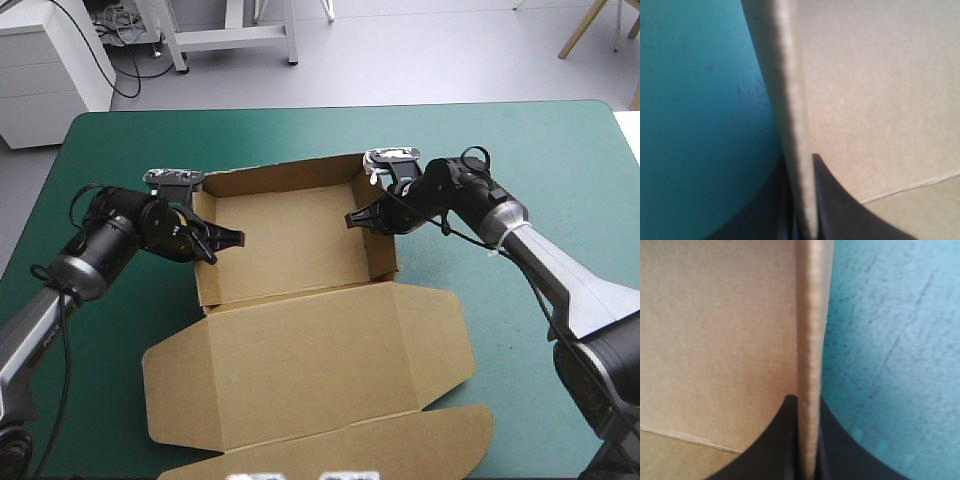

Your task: Fold the box

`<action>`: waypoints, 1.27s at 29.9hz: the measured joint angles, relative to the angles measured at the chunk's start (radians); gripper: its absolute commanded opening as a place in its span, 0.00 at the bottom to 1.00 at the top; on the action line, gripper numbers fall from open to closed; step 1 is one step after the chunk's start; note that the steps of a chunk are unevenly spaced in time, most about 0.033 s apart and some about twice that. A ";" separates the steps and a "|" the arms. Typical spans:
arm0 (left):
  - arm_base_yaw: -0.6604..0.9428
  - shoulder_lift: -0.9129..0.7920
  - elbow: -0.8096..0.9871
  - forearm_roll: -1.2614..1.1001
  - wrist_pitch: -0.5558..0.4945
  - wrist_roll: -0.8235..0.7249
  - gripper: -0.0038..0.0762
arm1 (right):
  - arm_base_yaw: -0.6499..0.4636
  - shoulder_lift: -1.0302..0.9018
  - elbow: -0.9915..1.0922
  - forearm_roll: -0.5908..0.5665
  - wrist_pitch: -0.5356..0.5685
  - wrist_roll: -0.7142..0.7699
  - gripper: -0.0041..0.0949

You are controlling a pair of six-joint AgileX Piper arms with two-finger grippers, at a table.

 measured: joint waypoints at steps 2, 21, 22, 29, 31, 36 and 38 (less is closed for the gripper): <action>-0.022 0.034 -0.040 0.001 0.008 -0.007 0.04 | 0.000 -0.031 0.000 -0.074 0.023 0.046 0.02; -0.183 0.331 -0.314 0.005 0.229 -0.018 0.04 | 0.000 -0.057 0.059 -0.322 0.321 0.260 0.02; -0.184 0.335 -0.314 0.005 0.230 -0.019 0.04 | 0.000 -0.052 0.059 -0.321 0.320 0.261 0.02; -0.184 0.345 -0.314 0.005 0.230 -0.022 0.04 | 0.000 -0.041 0.060 -0.328 0.314 0.260 0.02; -0.184 0.345 -0.315 0.005 0.230 -0.022 0.04 | 0.000 -0.040 0.060 -0.332 0.314 0.251 0.02; -0.184 0.356 -0.316 -0.011 0.227 0.024 0.14 | 0.000 -0.040 0.060 -0.357 0.318 0.244 0.11; -0.184 0.365 -0.318 -0.019 0.225 0.044 0.24 | 0.001 -0.040 0.060 -0.368 0.322 0.239 0.23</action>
